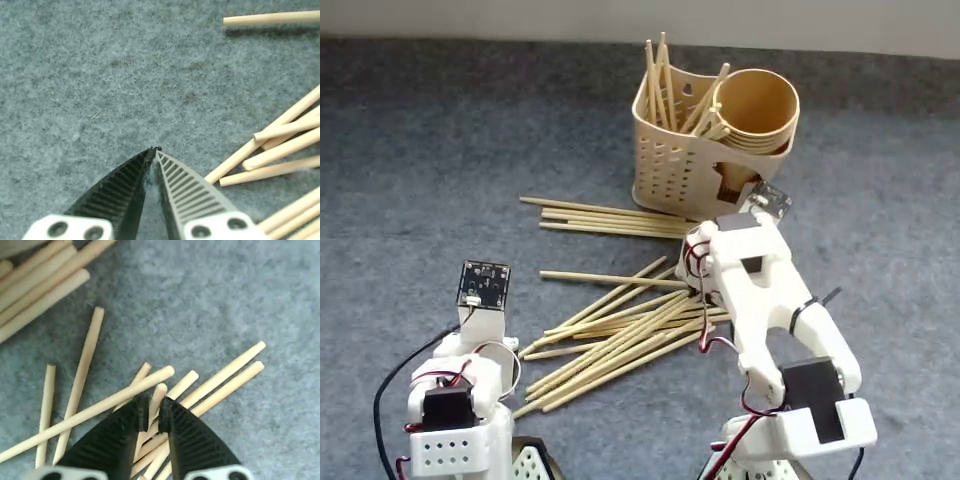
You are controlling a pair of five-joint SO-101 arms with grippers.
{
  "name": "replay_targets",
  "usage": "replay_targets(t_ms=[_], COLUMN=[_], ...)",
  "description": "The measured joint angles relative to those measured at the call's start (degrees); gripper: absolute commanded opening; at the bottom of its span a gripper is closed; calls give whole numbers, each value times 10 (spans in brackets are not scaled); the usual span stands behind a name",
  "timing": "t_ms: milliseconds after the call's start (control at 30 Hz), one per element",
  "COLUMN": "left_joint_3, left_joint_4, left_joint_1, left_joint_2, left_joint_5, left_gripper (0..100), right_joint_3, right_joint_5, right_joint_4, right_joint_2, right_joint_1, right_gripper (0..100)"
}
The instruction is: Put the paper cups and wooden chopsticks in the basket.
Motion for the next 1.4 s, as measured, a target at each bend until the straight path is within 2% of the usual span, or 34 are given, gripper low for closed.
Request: replay_targets(t_ms=[500, 800, 1167, 1400], left_joint_3=[0, 0, 0, 0], left_joint_4=[0, 0, 0, 0], left_joint_1=[0, 0, 0, 0], left_joint_2=[0, 0, 0, 0], left_joint_5=[0, 0, 0, 0], left_gripper=[24, 24, 24, 24], right_joint_3=[-4, -4, 50, 87], right_joint_5=[0, 2, 76, 78], right_joint_4=[2, 8, 22, 23], right_joint_2=[-17, -176, -336, -491], right_joint_1=[24, 24, 24, 24], right_gripper=[5, 5, 5, 5])
